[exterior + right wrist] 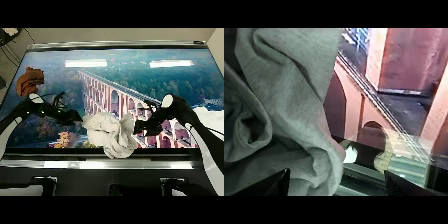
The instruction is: Fold the shirts.
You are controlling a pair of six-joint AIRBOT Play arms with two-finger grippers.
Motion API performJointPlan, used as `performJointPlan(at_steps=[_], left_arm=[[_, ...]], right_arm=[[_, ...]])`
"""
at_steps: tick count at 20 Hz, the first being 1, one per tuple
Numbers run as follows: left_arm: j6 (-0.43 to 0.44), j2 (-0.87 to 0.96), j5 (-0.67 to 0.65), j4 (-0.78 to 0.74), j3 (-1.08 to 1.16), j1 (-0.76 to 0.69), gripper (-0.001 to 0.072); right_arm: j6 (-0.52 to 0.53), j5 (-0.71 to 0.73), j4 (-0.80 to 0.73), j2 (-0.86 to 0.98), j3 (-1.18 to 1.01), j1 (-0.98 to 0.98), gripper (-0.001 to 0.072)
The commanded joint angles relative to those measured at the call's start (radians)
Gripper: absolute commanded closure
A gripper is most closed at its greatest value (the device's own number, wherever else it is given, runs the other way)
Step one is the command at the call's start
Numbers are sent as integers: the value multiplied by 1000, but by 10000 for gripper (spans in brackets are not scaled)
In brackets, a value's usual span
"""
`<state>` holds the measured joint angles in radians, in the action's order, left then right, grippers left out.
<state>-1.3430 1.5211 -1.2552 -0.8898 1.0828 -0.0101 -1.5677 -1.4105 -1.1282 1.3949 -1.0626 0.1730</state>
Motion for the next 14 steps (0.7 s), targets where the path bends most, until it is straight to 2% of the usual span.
performJointPlan(at_steps=[1,3,4,5,6,7,9,10,11,12,14], left_arm=[[21,60,108,48,-52,-61,38],[39,72,159,96,-52,-97,40],[38,72,196,109,-52,-111,94],[37,72,230,121,-52,-123,263],[36,72,259,129,-52,-133,326],[34,72,278,132,-52,-141,345],[35,72,278,131,-52,-147,619],[39,70,277,131,-52,-147,665],[45,67,277,130,-52,-147,668],[45,63,277,130,-52,-147,669],[48,49,278,130,-52,-147,670]], right_arm=[[9,-10,21,7,60,1,24],[30,-22,47,7,103,1,11],[39,-18,67,7,126,1,-2],[39,-4,86,7,149,1,-1],[39,13,106,7,174,1,0],[43,36,128,7,200,1,0],[47,98,177,7,250,1,15],[56,130,203,8,273,1,17],[65,159,233,8,296,1,28],[65,182,256,8,316,1,147],[65,217,259,7,330,1,660]])
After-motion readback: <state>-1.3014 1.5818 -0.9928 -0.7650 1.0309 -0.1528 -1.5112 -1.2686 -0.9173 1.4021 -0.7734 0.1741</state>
